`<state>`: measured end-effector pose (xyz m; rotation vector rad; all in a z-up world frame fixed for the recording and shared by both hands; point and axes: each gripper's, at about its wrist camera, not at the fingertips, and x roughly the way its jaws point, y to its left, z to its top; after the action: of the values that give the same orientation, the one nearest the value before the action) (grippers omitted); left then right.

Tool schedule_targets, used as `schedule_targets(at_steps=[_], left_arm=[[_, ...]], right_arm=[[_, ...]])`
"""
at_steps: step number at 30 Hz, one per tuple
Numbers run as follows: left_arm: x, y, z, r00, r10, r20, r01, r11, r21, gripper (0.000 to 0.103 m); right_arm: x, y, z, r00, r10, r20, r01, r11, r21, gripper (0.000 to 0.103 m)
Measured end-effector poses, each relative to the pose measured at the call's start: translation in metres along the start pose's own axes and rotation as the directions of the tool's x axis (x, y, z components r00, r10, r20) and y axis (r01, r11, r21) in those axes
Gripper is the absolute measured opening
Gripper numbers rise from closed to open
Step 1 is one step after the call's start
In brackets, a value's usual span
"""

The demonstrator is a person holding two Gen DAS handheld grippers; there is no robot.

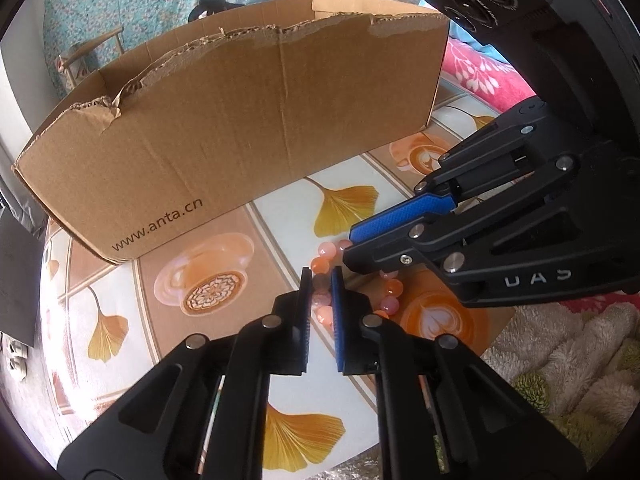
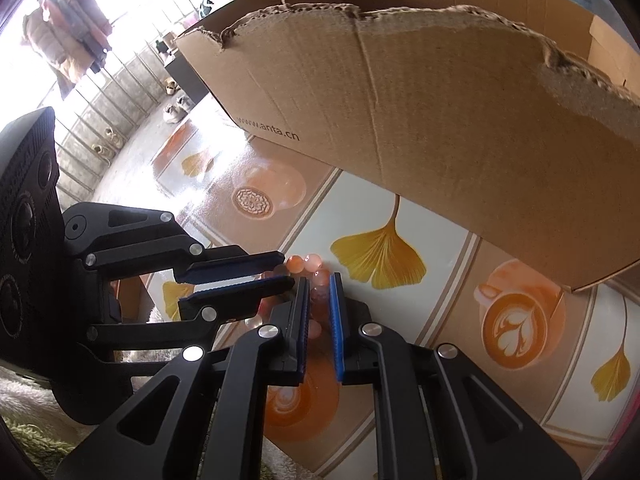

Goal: Organize jewelry

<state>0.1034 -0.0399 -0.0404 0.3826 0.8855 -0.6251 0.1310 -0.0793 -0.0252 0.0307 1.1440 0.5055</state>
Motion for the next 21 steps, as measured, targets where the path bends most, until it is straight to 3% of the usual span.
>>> schedule_targets(at_steps=[6, 13, 21], left_arm=[[-0.010, 0.000, 0.004, 0.999, 0.007, 0.035, -0.007, 1.000, -0.001, 0.008], [-0.058, 0.004, 0.026, 0.989, -0.027, 0.144, 0.028, 1.000, -0.008, 0.008], [-0.123, 0.012, 0.090, 0.933, -0.053, 0.357, 0.034, 0.998, 0.061, 0.008]], right_arm=[[-0.006, 0.001, -0.006, 0.999, -0.018, 0.036, 0.018, 1.000, 0.015, 0.010], [-0.058, 0.008, -0.008, 0.987, -0.020, 0.162, 0.014, 0.999, 0.039, 0.010], [-0.152, 0.020, 0.027, 0.917, -0.055, 0.395, 0.074, 0.997, -0.032, 0.010]])
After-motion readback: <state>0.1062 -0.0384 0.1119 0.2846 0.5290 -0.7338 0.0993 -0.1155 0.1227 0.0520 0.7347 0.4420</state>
